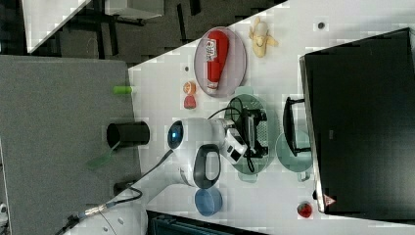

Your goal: Drag strainer left to right.

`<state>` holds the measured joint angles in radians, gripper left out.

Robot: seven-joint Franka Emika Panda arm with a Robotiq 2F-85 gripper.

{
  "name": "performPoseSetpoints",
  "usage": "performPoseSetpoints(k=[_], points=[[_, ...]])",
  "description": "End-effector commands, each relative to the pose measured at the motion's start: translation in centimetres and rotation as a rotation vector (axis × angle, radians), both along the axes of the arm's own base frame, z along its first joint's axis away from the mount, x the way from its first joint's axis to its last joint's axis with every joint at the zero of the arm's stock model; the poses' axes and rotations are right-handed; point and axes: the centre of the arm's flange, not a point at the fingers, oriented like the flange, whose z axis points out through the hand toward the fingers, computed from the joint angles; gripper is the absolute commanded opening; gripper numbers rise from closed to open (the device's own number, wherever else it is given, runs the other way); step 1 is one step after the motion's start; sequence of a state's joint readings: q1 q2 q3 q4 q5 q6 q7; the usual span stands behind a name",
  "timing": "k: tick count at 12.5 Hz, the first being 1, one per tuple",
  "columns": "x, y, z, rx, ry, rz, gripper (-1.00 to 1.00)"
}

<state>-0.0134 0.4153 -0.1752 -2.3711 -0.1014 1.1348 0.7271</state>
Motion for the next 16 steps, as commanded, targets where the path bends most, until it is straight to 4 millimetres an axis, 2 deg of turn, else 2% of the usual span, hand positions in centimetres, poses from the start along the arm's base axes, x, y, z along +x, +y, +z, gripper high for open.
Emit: performPoseSetpoints(k=[1, 3, 4, 8, 12, 14, 16], points=[[1.7, 1.6, 3.6, 0.017, -0.047, 0.107, 1.0], [2.2, 3.6, 7.8, 0.041, -0.029, 0.216, 1.0], [2.6, 4.3, 10.8, 0.05, -0.026, 0.29, 1.0], [3.7, 4.6, 25.1, 0.065, -0.032, 0.609, 1.0], [1.7, 4.5, 38.3, 0.11, -0.011, 0.762, 1.0], [0.2, 4.9, 43.2, 0.126, 0.022, 0.813, 1.0], [-0.6, 5.0, 46.2, 0.125, 0.04, 0.837, 1.0]])
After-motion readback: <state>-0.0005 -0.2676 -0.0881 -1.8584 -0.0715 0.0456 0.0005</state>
